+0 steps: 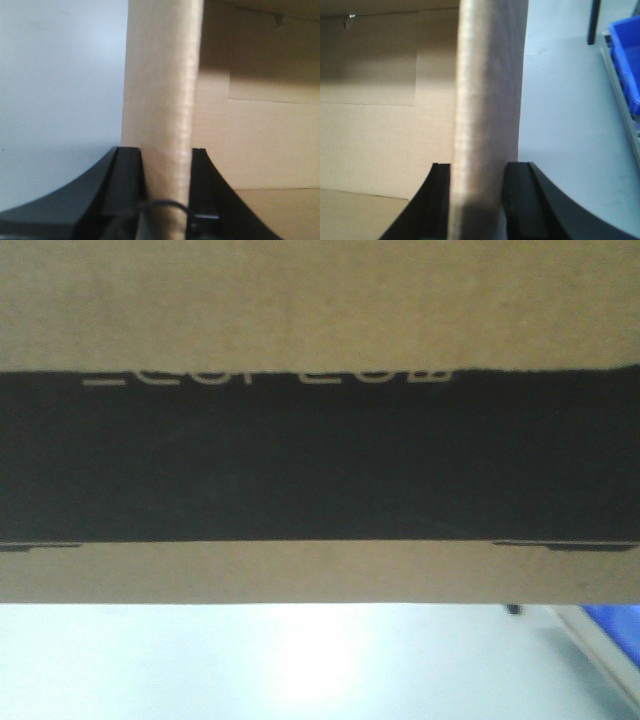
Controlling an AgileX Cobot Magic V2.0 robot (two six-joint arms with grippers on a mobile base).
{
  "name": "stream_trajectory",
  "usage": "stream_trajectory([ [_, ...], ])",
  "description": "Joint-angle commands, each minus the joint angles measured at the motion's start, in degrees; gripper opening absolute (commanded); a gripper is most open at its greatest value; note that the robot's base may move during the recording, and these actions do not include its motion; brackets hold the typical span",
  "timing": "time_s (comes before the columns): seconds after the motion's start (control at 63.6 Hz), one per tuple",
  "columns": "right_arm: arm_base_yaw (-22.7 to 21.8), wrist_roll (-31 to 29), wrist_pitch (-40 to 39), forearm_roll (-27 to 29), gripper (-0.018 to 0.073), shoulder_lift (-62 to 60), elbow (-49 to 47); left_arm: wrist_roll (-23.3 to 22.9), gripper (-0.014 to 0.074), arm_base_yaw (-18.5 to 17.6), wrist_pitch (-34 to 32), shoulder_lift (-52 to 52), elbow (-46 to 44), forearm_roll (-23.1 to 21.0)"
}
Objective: Grab box from left shelf to table start
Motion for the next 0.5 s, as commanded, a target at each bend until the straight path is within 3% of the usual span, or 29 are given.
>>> stream_trajectory([
  [0.0,-0.2,-0.4,-2.4,-0.9,0.0057,0.1,-1.4,-1.1,-0.0012,-0.1,4.1,-0.4,-2.2,-4.5],
  [0.488,-0.2,-0.4,-2.4,-0.9,0.0057,0.1,-1.4,-1.1,-0.0012,-0.1,4.1,-0.4,-2.2,-5.1],
])
